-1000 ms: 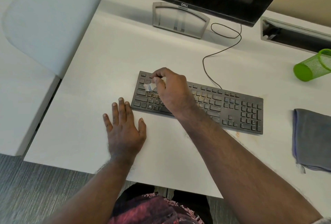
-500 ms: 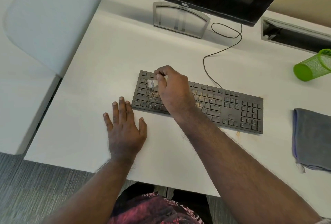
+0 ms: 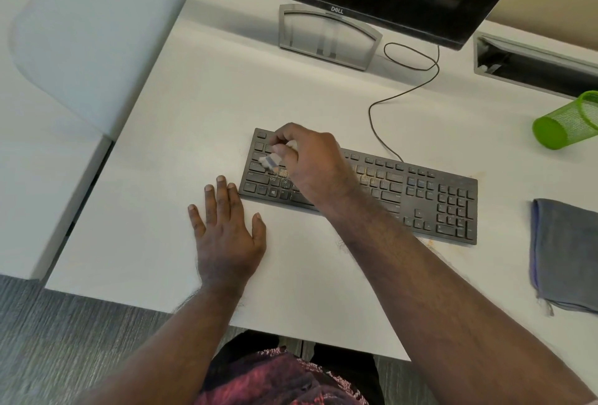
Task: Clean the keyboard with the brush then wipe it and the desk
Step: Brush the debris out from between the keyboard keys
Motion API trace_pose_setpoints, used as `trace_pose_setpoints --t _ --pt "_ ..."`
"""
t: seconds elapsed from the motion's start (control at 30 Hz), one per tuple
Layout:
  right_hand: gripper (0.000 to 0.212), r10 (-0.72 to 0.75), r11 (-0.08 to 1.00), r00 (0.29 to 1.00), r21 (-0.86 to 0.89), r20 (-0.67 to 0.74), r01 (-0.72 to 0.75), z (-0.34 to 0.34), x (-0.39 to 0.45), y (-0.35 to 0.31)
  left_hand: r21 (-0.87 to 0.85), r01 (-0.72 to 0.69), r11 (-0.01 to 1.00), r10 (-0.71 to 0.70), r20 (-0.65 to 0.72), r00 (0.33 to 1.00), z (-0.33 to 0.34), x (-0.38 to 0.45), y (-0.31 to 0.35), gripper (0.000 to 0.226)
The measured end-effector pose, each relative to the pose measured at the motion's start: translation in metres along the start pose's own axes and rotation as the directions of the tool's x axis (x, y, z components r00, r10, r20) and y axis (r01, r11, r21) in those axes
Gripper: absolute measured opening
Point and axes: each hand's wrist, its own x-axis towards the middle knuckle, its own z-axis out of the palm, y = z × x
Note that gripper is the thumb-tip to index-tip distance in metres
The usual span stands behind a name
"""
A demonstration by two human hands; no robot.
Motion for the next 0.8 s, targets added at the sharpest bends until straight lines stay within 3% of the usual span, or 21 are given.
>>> trace_pose_setpoints --t 0.13,0.23,0.4,0.57,0.8 --pt "0.012 -0.083 0.992 0.995 0.096 0.061 0.077 0.020 0.002 -0.009 0.005 0.000 1.000 0.000 0.009 1.000 0.000 -0.001 -0.001 0.075" --pt "0.014 -0.069 0.989 0.997 0.132 0.023 0.065 0.022 0.002 -0.010 -0.001 -0.001 1.000 0.001 0.000 1.000 -0.001 0.000 -0.001 0.075" --pt "0.015 0.010 0.999 0.989 0.041 -0.150 -0.004 0.001 0.000 0.000 -0.001 -0.003 1.000 0.003 -0.008 1.000 0.000 0.000 -0.001 0.074" --pt "0.016 0.007 0.999 1.000 -0.032 -0.020 -0.007 0.005 -0.013 0.003 -0.005 -0.001 1.000 0.001 -0.011 1.000 0.000 0.000 -0.001 0.075" --pt "0.015 0.051 0.999 0.990 0.016 -0.130 -0.050 -0.007 -0.013 0.012 -0.003 -0.003 1.000 0.003 -0.007 1.000 -0.001 0.000 0.000 0.075"
